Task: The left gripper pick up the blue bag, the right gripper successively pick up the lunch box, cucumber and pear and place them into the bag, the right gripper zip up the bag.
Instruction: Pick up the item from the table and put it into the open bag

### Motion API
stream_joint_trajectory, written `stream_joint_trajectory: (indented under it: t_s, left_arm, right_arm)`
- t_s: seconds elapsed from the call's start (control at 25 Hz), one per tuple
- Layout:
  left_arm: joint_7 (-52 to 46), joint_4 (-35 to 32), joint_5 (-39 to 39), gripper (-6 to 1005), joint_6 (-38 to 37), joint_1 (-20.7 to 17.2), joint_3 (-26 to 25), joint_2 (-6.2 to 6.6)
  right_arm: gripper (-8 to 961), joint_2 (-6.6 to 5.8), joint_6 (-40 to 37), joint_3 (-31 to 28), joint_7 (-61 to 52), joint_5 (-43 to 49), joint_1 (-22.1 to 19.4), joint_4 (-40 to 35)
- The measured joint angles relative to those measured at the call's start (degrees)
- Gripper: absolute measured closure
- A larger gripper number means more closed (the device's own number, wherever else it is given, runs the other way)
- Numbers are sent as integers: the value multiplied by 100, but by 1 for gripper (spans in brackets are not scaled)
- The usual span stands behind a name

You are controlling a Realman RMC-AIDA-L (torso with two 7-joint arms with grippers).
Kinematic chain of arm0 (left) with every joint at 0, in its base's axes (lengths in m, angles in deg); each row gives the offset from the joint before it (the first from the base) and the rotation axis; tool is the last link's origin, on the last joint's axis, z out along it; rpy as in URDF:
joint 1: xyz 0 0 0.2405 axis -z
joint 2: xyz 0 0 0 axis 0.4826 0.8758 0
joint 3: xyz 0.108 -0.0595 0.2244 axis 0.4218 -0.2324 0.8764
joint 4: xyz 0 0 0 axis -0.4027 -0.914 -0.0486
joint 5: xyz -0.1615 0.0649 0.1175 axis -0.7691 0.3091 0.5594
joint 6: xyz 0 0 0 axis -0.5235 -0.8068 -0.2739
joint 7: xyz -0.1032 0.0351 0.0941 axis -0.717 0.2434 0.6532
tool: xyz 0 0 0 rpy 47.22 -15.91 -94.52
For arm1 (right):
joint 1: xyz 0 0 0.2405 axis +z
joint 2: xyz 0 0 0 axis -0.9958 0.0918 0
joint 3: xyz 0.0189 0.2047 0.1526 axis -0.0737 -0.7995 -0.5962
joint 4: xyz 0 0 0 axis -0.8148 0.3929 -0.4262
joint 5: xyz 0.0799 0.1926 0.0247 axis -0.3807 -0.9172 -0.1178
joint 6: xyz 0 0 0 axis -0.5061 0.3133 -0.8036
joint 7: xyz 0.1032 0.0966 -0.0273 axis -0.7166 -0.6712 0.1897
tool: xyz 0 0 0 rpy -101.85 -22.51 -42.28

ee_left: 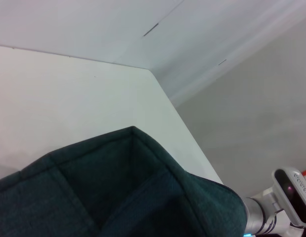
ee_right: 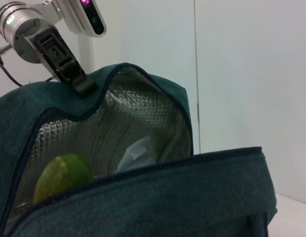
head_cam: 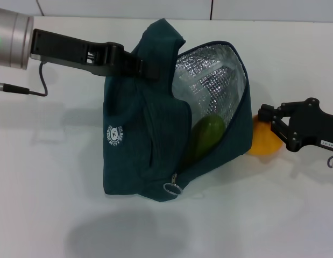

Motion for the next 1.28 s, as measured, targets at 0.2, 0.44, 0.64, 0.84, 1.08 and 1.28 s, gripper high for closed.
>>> stream_joint_trajectory:
  t_s: [0.2, 0.44, 0.64, 0.84, 1.08, 1.28]
  left_arm:
    - [0, -7, 0, 959, 0, 0, -1, 0]
    - [0, 8, 0, 959, -1, -2, -28, 0]
    - [15, 21, 0, 959, 3, -9, -34, 0]
    - [17, 28, 0, 959, 6, -9, -36, -18]
    - [16, 89, -11, 959, 10, -6, -32, -42]
    - [2, 101, -205, 959, 6, -48, -17, -6]
  right_arm:
    - [921, -4, -72, -50, 2, -64, -30, 0]
    - [921, -70, -383, -69, 2, -706, -270, -67]
    - [921, -150, -967, -605, -75, -1024, -475, -72]
    - [920, -201, -1662, -1340, -611, -1029, -455, -149]
    - [920, -290, -2044, -1577, -1361, -1027, 102, -197]
    - [920, -247, -2021, -1224, -1666, -986, 799, -213]
